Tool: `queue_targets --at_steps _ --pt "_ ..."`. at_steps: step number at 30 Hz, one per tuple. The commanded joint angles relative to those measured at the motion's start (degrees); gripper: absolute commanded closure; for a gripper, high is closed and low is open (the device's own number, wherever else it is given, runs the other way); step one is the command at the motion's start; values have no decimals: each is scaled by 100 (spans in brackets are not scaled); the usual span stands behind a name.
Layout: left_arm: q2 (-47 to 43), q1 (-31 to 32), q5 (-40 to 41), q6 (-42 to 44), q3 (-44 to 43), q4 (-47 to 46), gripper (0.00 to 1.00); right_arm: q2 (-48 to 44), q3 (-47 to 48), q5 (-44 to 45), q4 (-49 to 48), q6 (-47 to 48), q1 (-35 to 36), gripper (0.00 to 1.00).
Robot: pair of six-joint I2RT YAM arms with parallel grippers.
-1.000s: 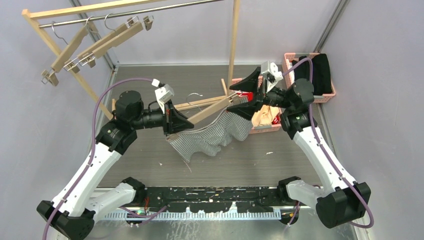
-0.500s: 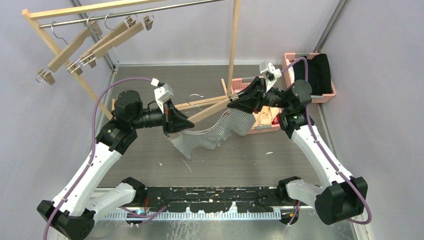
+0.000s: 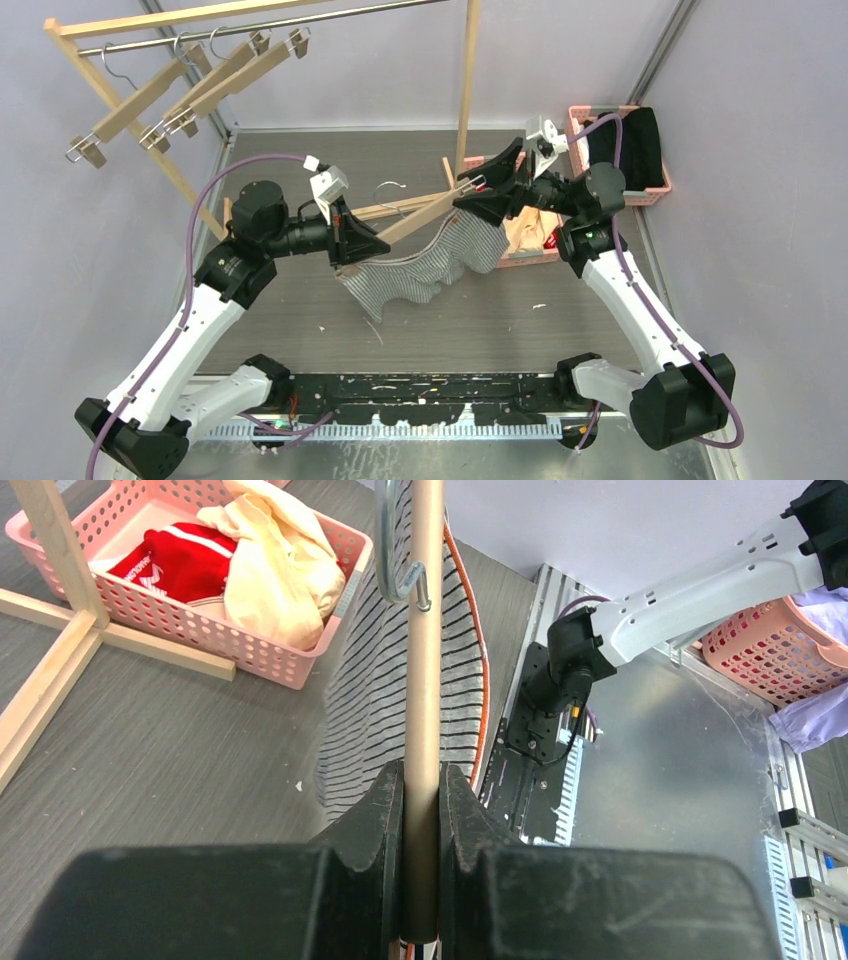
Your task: Remove the underwear clipped to the hanger
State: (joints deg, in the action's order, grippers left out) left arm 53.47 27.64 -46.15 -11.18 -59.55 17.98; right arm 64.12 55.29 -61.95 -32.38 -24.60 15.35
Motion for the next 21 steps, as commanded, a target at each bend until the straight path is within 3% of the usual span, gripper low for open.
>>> queue_targets --at_steps 1,2,3,10,11,12,15,17,21 --pt "-73 -4 30 -63 -149 -342 100 -69 187 155 -445 -225 6 64" --pt "-70 -4 43 -72 -143 -355 100 -60 183 171 -440 -237 11 85" --pt "-62 -4 57 -83 -144 -355 100 -69 170 192 -425 -238 4 97" --pt "-45 -4 98 -175 -142 -570 100 -274 -81 484 -385 -91 9 99" --pt "-46 -4 66 -205 -151 -626 100 -310 -73 592 -313 -70 6 90" --pt "-40 -4 27 -244 -158 -704 100 -327 -45 681 -215 -12 10 58" --pt "-44 -4 -40 -339 -223 -816 100 -478 -159 1216 -226 23 10 13" --pt "-62 -4 -53 -355 -293 -814 100 -656 -474 1754 -486 -76 10 2" --pt "-148 -4 -114 -646 -327 -1097 100 -864 -1182 2685 -1491 -699 11 3"
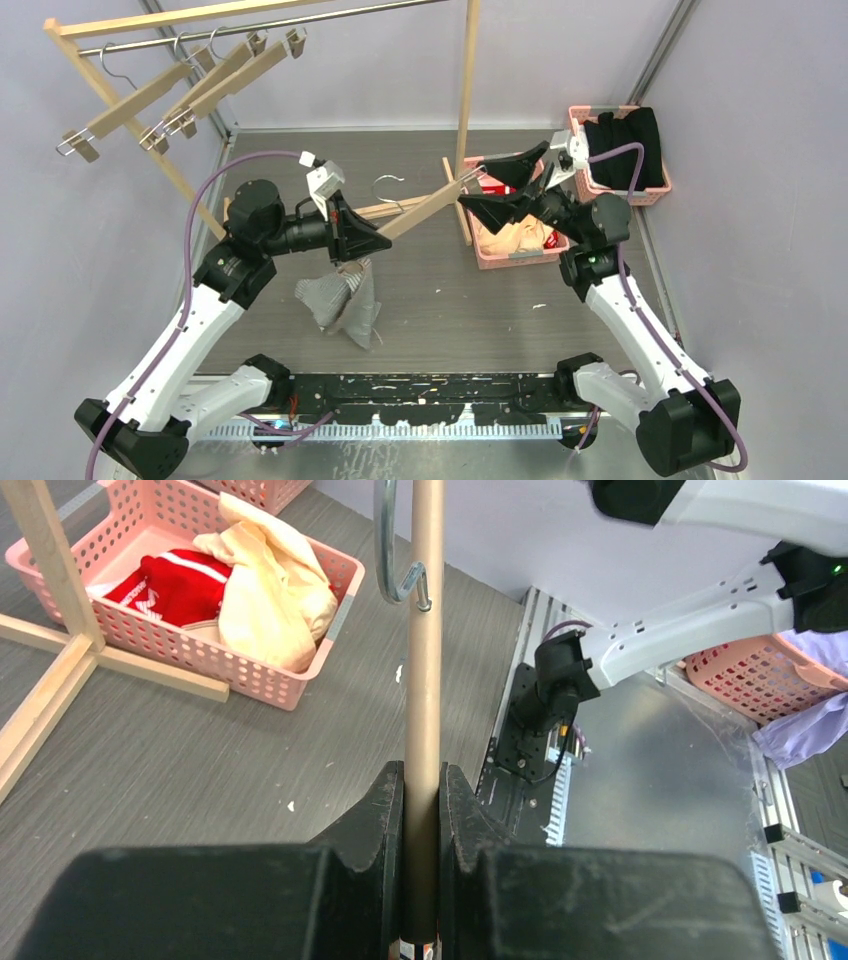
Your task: Remove the underwear clipped to the hanger
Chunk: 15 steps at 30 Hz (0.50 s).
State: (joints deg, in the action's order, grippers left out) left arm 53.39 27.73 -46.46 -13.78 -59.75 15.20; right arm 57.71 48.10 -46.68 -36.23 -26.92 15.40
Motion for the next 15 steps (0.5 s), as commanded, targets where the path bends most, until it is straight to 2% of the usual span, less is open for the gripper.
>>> queue_targets --at_steps 1,4,8,15 --pt "-145 -7 -117 -532 -279 -980 100 -208 -659 1223 -1566 -735 0 6" --pt "-129 -4 -110 -1026 -68 -1738 100 67 -1013 1190 -3020 -1715 5 17" --pt "9 29 119 -1460 151 -2453 100 611 -1022 995 -4421 -2642 58 19" --pt "326 226 476 -1436 106 -2642 100 785 -826 915 -4366 -2433 411 19"
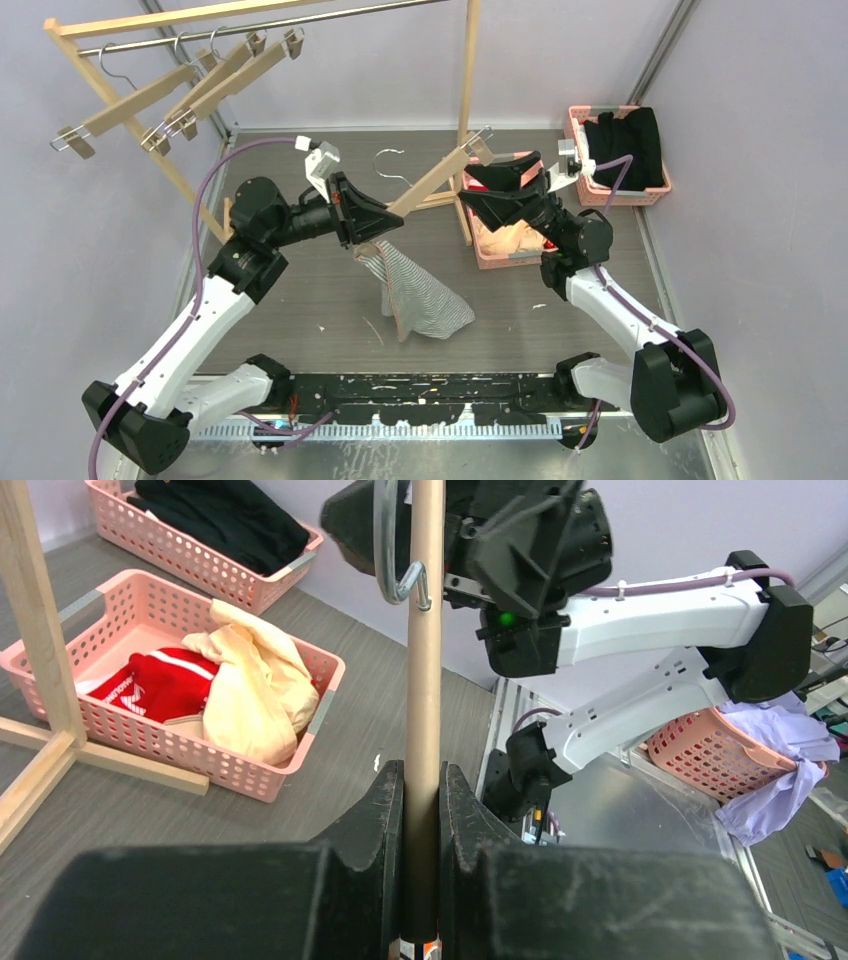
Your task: Remove the underwear clipped to the hanger
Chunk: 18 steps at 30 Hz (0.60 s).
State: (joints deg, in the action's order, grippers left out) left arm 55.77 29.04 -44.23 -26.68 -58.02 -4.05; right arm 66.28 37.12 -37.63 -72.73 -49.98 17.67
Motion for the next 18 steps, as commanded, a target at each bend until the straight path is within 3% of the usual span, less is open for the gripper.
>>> queue_targets --at_steps 1,13,18 --pt "136 109 258 -152 -75 -742 100 -69 300 10 -661 -55 229 19" --pt "498 710 398 -188 -192 -1009 100 69 588 240 -366 396 565 25" --pt "573 879 483 -293 -113 -1237 100 194 667 302 -577 328 610 37"
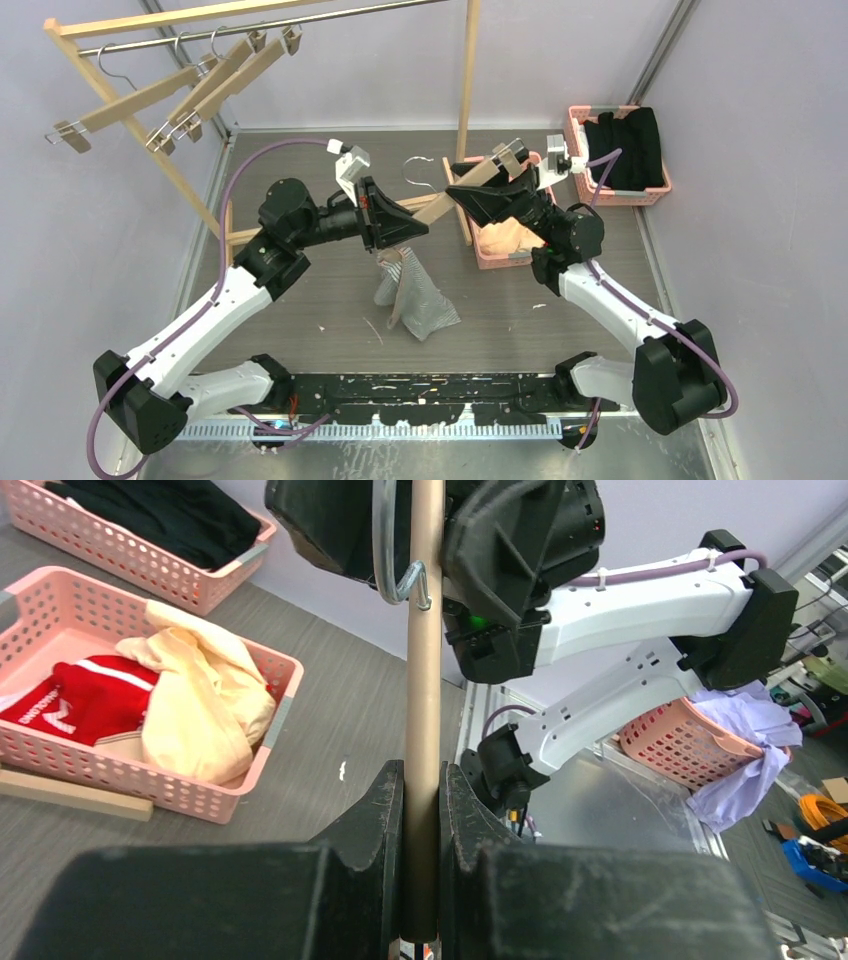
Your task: Remove the underwear clipped to the hanger
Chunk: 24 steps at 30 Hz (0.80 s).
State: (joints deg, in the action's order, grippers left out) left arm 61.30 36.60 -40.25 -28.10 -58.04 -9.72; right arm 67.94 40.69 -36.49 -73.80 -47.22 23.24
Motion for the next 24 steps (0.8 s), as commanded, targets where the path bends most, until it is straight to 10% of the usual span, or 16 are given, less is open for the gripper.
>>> queue_targets --at_steps 1,6,11,16,24 --pt "27 154 100 -181 -80 -723 100 47 316 213 -592 35 61 40" --pt "-12 220 320 -181 90 -836 100 68 396 356 -654 -41 83 98" --pt "-12 216 450 -136 73 -782 99 -105 304 537 -392 165 103 99" --pt "-15 220 433 97 24 -544 56 -378 154 728 -172 332 105 99" --pt "-521 208 1688 1355 32 740 29 -542 226 610 -121 265 107 99"
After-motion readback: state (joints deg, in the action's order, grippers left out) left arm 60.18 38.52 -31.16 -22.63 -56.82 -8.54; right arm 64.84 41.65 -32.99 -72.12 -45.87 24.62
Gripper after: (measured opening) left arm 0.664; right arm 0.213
